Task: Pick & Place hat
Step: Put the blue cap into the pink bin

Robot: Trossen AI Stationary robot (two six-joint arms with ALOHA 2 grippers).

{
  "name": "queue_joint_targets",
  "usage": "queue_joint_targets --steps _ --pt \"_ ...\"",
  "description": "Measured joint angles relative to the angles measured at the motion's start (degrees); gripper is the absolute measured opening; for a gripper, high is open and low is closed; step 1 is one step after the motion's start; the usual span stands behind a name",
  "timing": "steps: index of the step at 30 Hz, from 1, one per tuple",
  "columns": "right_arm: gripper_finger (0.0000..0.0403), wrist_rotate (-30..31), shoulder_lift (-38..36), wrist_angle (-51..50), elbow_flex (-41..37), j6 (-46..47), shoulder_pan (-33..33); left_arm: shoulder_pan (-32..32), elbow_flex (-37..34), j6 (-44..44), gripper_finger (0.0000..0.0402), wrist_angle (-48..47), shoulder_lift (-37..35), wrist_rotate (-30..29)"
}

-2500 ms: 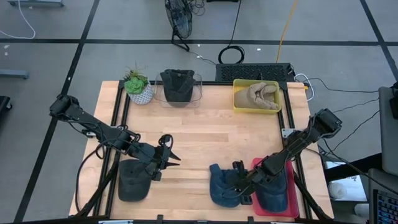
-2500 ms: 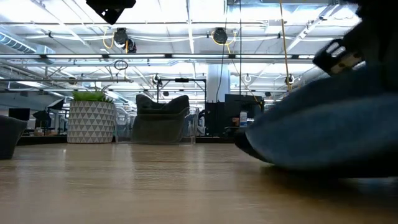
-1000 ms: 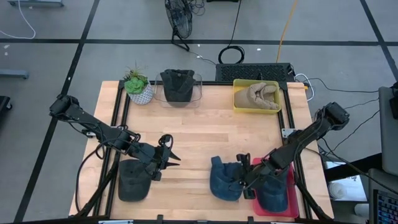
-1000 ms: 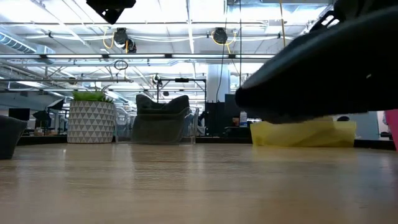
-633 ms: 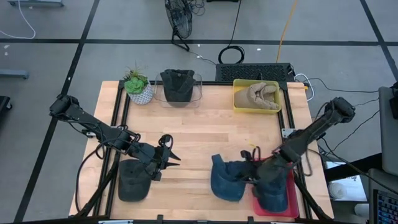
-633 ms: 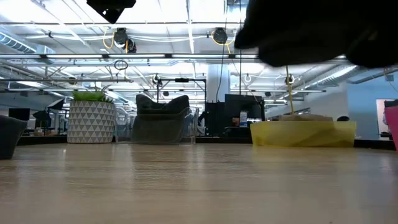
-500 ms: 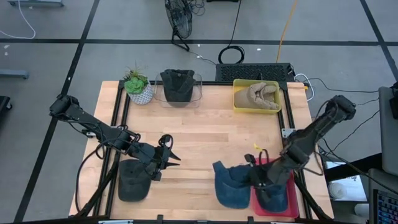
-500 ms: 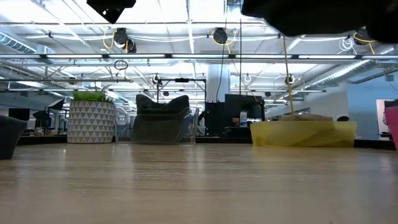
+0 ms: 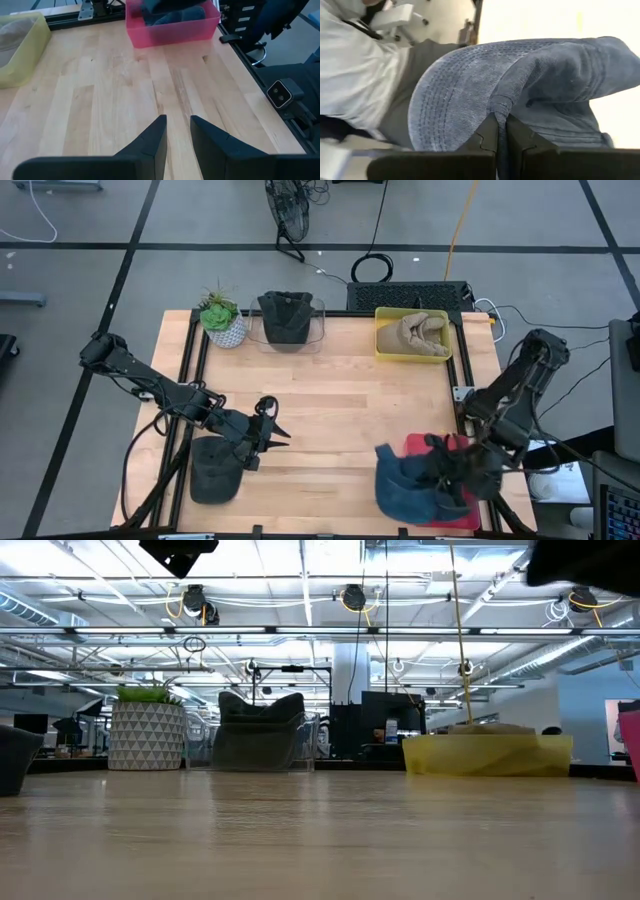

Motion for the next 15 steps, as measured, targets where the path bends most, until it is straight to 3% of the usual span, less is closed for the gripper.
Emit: queue_joint_targets --steps 9,15 --pt "0.0 0.3 0.5 -2.4 0.0 18.2 10.1 0.0 0.0 0.1 0.0097 0.0 0.0 0.0" --pt "0.0 3.5 0.5 -5.8 0.0 24.0 14.2 0.0 0.0 0.1 0.0097 0.0 0.0 0.0"
